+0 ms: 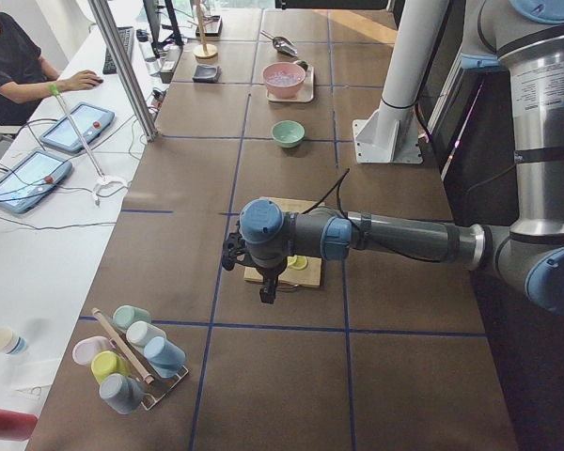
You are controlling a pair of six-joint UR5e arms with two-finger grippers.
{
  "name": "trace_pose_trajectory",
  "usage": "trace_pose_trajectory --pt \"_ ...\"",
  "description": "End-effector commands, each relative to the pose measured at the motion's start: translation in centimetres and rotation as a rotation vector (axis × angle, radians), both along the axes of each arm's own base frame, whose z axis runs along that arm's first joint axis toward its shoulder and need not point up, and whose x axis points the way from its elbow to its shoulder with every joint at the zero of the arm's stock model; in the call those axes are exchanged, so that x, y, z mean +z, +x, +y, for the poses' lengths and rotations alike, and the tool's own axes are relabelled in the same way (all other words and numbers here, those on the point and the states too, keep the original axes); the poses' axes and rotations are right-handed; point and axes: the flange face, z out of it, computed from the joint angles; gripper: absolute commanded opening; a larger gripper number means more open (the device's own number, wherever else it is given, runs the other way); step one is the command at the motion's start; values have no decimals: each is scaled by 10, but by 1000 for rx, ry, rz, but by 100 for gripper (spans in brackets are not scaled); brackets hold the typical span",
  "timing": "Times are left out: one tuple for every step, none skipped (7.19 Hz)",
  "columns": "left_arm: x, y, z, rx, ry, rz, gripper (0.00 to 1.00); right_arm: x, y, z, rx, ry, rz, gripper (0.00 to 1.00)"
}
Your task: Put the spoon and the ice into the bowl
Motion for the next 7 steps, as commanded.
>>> trace_pose_trajectory --pt "-50 83 -17 -1 3 52 100 -5 -8 0 -15 7 -4 100" --pt "-64 138 -9 11 20 66 100 -7 -10 0 -19 12 -4 100" --pt "-93 193 -18 -27 20 34 100 -7 -10 0 -21 13 -5 100" --pt "-104 240 -14 -2 41 1 100 -7 -12 -1 -24 13 -5 100" --pt "-102 261 -13 1 77 -42 99 -7 -12 -1 -26 13 -5 100" --pt "-98 279 -13 5 105 -77 99 -7 -12 -1 -26 11 -4 100" --pt "-106 299 -21 9 125 -80 99 -7 -14 -1 -29 11 -4 100"
